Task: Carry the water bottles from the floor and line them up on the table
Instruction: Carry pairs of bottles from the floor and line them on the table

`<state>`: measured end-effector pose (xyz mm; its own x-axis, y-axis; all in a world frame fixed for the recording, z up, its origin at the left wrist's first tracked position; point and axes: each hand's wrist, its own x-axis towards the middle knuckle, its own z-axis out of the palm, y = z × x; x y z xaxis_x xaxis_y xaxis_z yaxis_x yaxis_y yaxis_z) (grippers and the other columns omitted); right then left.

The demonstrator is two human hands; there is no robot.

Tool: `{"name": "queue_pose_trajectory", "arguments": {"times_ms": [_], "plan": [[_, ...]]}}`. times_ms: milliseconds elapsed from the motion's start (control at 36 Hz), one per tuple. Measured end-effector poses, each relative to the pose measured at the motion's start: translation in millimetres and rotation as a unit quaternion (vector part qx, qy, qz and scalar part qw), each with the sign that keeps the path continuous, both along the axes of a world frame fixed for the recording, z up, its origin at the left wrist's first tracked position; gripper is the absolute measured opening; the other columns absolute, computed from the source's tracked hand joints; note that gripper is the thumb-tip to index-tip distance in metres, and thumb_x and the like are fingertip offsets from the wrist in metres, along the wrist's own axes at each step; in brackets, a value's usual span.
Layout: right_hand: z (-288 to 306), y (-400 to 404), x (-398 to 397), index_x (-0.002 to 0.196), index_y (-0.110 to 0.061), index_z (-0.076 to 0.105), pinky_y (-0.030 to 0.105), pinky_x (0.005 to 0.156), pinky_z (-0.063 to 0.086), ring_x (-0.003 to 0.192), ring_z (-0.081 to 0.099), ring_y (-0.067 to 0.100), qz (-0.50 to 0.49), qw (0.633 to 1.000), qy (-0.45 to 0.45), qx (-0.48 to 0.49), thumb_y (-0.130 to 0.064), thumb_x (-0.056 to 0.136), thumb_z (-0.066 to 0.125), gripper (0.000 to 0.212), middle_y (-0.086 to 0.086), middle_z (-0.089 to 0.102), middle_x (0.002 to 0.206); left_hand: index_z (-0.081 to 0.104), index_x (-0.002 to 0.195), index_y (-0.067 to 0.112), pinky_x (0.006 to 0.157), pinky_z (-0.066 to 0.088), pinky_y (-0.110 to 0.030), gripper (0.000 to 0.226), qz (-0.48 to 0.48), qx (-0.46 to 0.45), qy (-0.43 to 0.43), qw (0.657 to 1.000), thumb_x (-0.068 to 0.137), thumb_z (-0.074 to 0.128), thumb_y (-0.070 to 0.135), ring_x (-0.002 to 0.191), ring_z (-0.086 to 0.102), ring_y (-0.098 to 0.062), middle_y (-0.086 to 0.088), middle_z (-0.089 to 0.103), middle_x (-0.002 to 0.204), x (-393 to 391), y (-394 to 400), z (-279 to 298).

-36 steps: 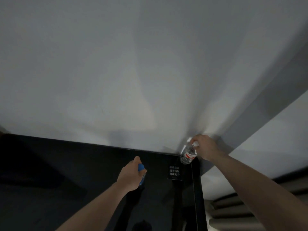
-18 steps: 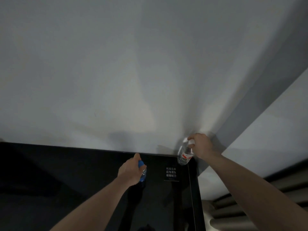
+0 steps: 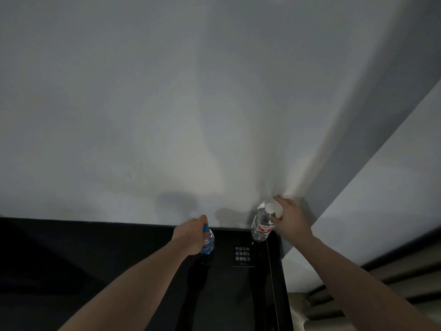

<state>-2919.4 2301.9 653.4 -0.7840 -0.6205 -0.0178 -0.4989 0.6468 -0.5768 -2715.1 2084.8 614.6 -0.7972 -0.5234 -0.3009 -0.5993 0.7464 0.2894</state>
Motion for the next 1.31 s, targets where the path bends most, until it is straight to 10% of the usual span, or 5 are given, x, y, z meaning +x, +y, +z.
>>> {"name": "queue_pose_trajectory", "arguments": {"times_ms": [139, 528, 833, 1306], "plan": [[-36.4, 33.3, 44.0, 0.144, -0.021, 0.034, 0.037, 0.082, 0.047, 0.109, 0.061, 0.039, -0.060, 0.998, -0.030, -0.012, -0.010, 0.085, 0.066, 0.068, 0.012, 0.042, 0.144, 0.045, 0.121, 0.026, 0.081, 0.052, -0.035, 0.036, -0.046, -0.016, -0.022, 0.999, 0.092, 0.065, 0.020, 0.092, 0.059, -0.019, 0.002, 0.059, 0.104, -21.7, 4.0, 8.6], [-107.9, 74.8, 115.2, 0.156, -0.021, 0.018, 0.032, 0.115, 0.032, 0.141, 0.035, 0.030, 0.047, 0.955, -0.163, 0.245, -0.029, 0.094, 0.060, 0.075, 0.009, 0.012, 0.162, 0.046, 0.122, 0.026, 0.073, 0.044, -0.034, 0.049, -0.158, -0.073, -0.009, 0.985, 0.084, 0.068, 0.005, 0.093, 0.055, -0.024, -0.002, 0.049, 0.113, -40.8, 18.6, 1.7], [-108.5, 64.7, 104.8, 0.155, -0.019, 0.019, 0.034, 0.115, 0.032, 0.140, 0.036, 0.028, 0.033, 0.972, -0.152, 0.179, -0.026, 0.092, 0.062, 0.077, 0.007, 0.019, 0.160, 0.050, 0.126, 0.025, 0.072, 0.047, -0.033, 0.035, -0.064, -0.061, 0.014, 0.996, 0.096, 0.059, 0.042, 0.093, 0.059, -0.022, -0.001, 0.056, 0.111, -40.9, 12.3, -2.9], [-24.7, -11.8, 22.6, 0.143, -0.017, 0.040, 0.032, 0.089, 0.043, 0.113, 0.056, 0.029, -0.070, 0.991, -0.045, -0.105, -0.011, 0.094, 0.061, 0.053, 0.010, 0.041, 0.140, 0.049, 0.128, 0.024, 0.086, 0.055, -0.040, 0.037, -0.068, -0.032, -0.001, 0.997, 0.094, 0.064, 0.020, 0.098, 0.061, -0.024, -0.003, 0.058, 0.114, -41.5, 25.3, -2.2]]}}
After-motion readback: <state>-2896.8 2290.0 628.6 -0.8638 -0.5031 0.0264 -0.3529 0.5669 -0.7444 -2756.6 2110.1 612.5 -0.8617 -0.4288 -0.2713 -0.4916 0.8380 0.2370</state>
